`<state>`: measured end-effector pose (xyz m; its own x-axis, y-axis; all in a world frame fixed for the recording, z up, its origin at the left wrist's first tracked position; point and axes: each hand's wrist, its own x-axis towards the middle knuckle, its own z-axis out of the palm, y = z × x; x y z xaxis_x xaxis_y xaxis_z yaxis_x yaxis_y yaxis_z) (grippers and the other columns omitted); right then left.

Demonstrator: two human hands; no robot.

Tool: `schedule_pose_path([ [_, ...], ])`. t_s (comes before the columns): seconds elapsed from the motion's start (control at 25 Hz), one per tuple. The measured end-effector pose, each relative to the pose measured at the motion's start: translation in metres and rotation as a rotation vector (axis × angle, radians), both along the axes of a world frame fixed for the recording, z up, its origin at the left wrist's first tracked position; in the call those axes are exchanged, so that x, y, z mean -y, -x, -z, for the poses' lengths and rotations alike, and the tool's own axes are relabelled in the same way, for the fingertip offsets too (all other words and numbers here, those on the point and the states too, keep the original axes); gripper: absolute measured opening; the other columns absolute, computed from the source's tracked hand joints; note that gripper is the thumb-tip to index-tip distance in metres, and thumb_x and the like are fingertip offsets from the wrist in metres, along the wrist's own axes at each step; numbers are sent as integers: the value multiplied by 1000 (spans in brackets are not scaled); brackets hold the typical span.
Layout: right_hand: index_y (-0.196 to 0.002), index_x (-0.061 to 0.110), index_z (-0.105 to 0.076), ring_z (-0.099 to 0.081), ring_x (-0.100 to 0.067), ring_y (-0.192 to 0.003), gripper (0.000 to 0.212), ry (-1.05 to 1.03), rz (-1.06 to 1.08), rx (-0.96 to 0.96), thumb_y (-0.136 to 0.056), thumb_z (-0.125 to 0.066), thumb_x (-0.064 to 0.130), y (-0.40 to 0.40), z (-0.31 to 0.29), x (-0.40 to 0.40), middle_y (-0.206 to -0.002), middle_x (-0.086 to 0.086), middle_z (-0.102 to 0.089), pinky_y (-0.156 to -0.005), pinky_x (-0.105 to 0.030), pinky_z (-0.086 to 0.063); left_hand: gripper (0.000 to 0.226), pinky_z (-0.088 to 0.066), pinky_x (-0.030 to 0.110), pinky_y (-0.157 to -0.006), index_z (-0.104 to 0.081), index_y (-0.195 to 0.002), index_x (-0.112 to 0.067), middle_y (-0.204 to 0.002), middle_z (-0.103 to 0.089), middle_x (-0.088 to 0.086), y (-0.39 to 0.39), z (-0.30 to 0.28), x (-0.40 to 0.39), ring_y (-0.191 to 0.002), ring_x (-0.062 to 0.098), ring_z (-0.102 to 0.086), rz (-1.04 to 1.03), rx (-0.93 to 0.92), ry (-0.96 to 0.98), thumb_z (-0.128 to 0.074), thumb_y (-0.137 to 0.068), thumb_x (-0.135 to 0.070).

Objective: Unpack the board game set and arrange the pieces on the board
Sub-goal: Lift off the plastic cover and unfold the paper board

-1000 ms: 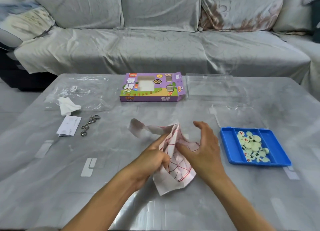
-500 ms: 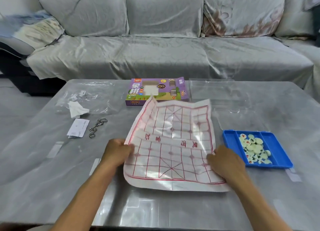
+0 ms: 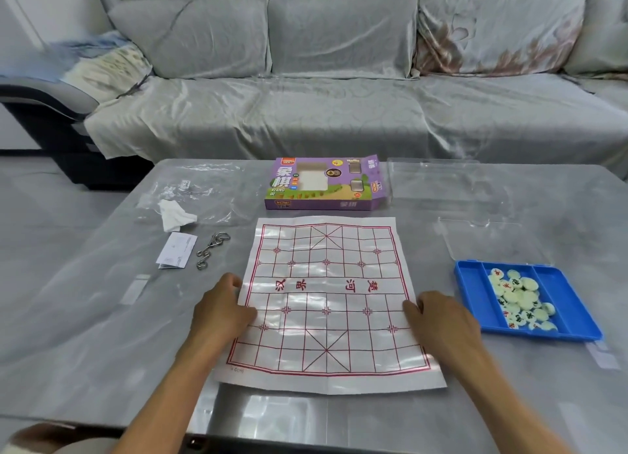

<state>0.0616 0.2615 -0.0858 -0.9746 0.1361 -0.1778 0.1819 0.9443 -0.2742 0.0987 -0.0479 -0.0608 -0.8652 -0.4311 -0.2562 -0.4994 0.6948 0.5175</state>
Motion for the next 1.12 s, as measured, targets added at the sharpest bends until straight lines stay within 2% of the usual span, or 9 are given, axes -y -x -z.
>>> schedule_pose_path([
  [0.36,-79,22,-52,-55,-7,-67,30,-12,-6,21,-95,-48,48,0,0,-1,-71,7,-58,-66,-25,-49,42,-39,28,-65,-51,-112,-24,-89,-51,-7,2,-1,9,-83,18,-53,51,81,129,-73,-77,-31],
  [0.48,-89,20,-52,-58,-14,-77,34,-169,-5,-142,-95,-42,52,-3,-9,3,-84,5,-61,-75,-31,-45,47,-46,36,-85,-50,-128,-21,-122,-54,3,1,5,0,-110,26,-51,175,-115,363,-65,-85,-34],
  [0.52,-96,20,-54,-58,-19,-84,33,-225,-42,-303,-95,-41,50,-6,-6,9,-92,2,-63,-79,-35,-43,50,-41,40,-99,-46,-135,-22,-139,-47,4,1,10,-11,-126,28,-44,250,-238,379,-59,-90,-39],
  [0.6,-116,20,-58,-58,-27,-106,41,-105,-214,-459,-95,-39,49,-21,7,33,-117,-3,-62,-90,-41,-43,62,-21,47,-116,-30,-148,-28,-160,-18,1,-3,25,-41,-147,26,-18,444,-340,400,-36,-95,-59],
  [0.72,-151,27,-30,-24,-24,-146,62,-48,-478,-283,-99,-17,58,-46,40,53,-159,1,-23,-113,-42,-17,71,5,45,-120,6,-151,-38,-156,24,-10,-10,54,-57,-145,14,22,635,-159,425,-5,-89,-70],
  [0.84,-151,35,10,13,-16,-148,66,-76,-472,-142,-93,-1,67,-44,50,36,-157,12,19,-117,-39,7,69,14,37,-118,9,-151,-39,-157,24,-12,-13,61,-46,-141,7,31,646,-140,407,-9,-92,-69],
  [0.88,-152,34,9,12,-17,-148,66,-87,-447,-171,-94,-2,65,-43,50,33,-158,11,17,-117,-40,6,69,14,37,-118,9,-152,-39,-157,24,-12,-13,62,-45,-141,7,31,651,-142,419,-9,-92,-69],
  [1.0,-150,21,-27,-19,-27,-147,56,-76,-468,-323,-101,-20,48,-41,38,61,-159,-2,-22,-114,-43,-12,73,10,41,-120,13,-150,-39,-156,27,-12,-14,59,-49,-140,9,32,657,-143,450,0,-88,-73],
  [1.12,-153,24,-21,-4,-23,-150,52,-44,-660,-308,-104,-19,41,8,30,101,-162,0,-9,-121,-38,-1,75,8,43,-119,15,-150,-39,-156,27,-11,-14,60,-49,-141,9,31,670,-138,453,-1,-86,-76],
])
